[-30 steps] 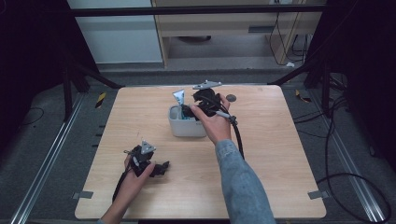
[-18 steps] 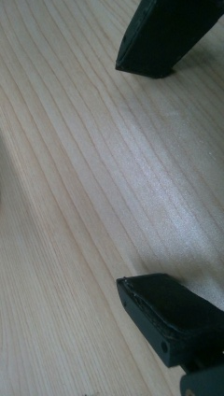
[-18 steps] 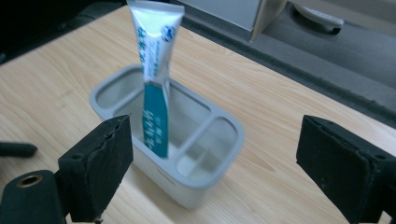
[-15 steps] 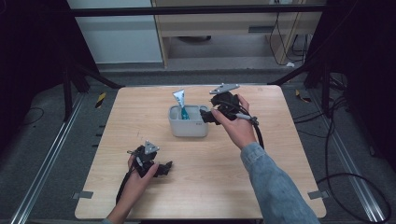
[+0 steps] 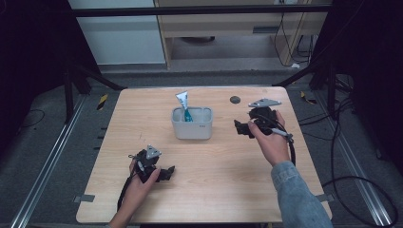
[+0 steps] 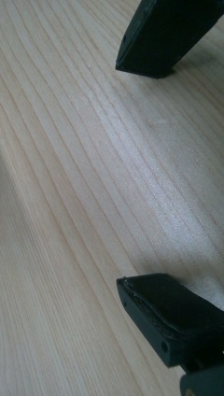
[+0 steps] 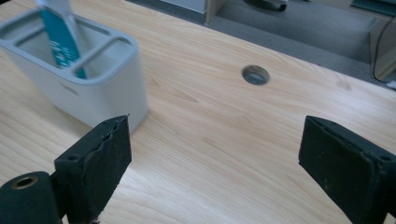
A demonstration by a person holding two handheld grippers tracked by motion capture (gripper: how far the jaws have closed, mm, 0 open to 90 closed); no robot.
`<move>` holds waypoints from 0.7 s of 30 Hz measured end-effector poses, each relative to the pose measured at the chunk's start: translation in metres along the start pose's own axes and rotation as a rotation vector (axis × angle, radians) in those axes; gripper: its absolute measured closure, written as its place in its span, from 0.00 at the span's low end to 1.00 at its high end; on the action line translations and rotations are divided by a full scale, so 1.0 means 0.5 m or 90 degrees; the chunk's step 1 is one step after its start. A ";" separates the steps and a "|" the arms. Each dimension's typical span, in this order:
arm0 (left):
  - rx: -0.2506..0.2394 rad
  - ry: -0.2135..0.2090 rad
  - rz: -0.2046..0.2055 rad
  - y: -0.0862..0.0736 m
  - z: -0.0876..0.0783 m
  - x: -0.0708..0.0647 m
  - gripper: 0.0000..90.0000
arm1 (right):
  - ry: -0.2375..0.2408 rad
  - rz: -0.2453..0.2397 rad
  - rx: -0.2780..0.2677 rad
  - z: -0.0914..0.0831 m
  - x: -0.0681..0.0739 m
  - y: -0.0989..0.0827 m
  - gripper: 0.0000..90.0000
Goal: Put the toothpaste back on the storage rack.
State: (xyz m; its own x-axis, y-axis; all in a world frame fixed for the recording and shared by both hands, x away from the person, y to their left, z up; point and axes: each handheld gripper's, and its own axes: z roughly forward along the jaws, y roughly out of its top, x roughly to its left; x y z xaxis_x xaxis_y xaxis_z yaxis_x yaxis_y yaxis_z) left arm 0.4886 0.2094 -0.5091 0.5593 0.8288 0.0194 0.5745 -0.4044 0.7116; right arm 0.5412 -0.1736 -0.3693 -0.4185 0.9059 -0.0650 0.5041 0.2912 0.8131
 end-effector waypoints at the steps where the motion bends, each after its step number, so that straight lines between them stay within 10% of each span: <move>1: 0.000 0.000 0.000 0.000 0.000 0.000 0.00 | -0.003 0.006 0.000 -0.003 -0.011 -0.008 0.10; 21: 0.000 0.000 0.000 0.000 0.000 0.000 0.00 | -0.017 0.101 0.040 -0.002 -0.110 -0.191 0.11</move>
State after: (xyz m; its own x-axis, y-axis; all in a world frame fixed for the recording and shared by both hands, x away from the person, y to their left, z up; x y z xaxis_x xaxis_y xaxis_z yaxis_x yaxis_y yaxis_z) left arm 0.4884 0.2094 -0.5092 0.5593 0.8287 0.0197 0.5742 -0.4044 0.7118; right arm 0.5156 -0.2517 -0.4427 -0.3101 0.9496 0.0461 0.6092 0.1612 0.7765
